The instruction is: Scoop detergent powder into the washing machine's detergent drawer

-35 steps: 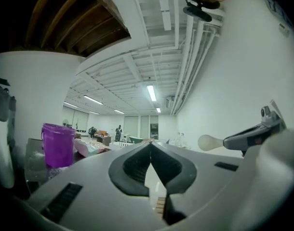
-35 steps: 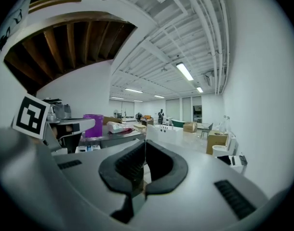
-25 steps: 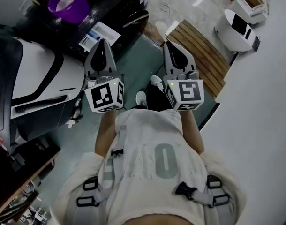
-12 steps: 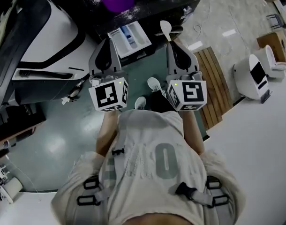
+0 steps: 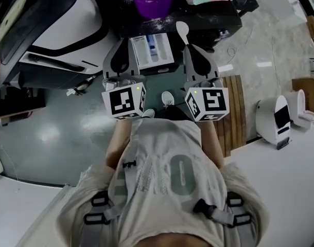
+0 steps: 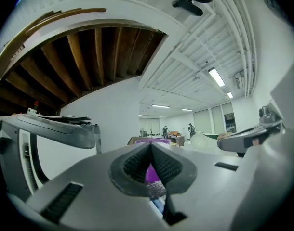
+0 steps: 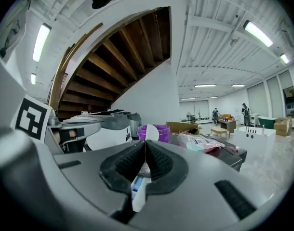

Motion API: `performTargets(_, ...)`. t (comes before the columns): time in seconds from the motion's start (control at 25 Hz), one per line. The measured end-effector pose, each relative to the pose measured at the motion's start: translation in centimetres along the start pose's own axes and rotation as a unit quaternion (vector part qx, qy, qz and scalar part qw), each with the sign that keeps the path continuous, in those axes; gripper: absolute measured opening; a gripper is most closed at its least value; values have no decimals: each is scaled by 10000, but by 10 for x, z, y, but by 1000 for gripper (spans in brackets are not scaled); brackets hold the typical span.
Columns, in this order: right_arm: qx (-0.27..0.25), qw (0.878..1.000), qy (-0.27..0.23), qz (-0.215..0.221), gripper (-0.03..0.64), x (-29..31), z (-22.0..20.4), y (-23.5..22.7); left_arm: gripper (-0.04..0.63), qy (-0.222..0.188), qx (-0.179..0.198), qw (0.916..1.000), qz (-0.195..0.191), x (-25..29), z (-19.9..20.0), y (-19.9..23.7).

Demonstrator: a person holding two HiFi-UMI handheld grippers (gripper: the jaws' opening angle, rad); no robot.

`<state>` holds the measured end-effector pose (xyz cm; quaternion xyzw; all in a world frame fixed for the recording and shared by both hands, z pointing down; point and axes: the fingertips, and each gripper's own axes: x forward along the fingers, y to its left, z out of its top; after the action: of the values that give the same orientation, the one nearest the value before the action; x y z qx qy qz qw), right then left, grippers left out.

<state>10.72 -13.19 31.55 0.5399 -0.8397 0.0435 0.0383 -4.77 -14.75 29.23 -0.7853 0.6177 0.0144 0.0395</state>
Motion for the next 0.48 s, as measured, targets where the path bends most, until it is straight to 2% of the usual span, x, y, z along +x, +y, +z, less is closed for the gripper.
performTargets(0.16, -49, 9995, -29, 306, 12, 10, 6, -10, 21, 34, 29, 9997, 259, 9, 1, -7)
performTargets(0.32, -31, 9987, -45, 503, 12, 17, 8, -26, 21, -44, 295, 9988, 397, 20, 9, -23)
performTargets(0.48, 11, 9976, -80, 694, 12, 25, 8, -41, 21, -122, 144, 9982, 572, 27, 15, -31)
